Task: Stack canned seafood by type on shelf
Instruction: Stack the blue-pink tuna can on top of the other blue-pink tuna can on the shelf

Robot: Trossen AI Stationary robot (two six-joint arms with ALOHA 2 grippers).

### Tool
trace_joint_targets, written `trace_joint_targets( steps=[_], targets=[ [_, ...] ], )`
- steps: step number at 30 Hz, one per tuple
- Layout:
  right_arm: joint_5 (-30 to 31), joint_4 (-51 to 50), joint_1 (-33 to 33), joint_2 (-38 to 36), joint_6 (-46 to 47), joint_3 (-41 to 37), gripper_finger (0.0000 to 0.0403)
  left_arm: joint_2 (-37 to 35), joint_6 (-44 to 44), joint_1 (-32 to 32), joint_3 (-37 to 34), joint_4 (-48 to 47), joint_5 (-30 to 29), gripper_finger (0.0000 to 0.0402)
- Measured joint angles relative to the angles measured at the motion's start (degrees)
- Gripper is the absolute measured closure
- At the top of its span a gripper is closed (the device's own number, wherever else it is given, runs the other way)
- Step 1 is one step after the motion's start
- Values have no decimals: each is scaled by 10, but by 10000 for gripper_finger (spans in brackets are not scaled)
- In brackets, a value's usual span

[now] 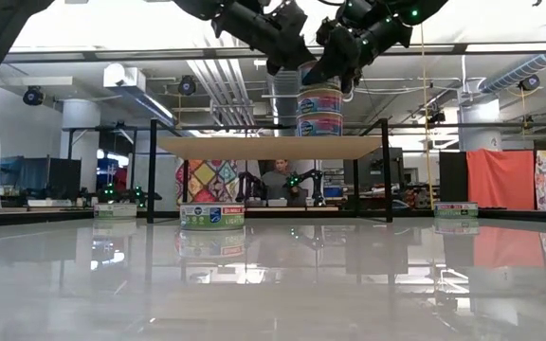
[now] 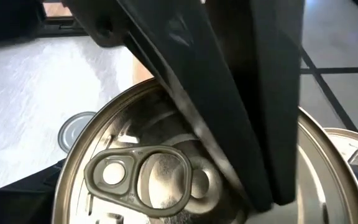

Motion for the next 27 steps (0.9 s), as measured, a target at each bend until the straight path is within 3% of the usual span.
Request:
trace_joint_targets(
  steps=[12,27],
  targets=[
    [3,-9,0,3,0,-2,18,26,-14,0,4,12,50,401],
    [2,-7,-2,3,-5,-2,18,44,-11,8,7,-19,57,401]
  ],
)
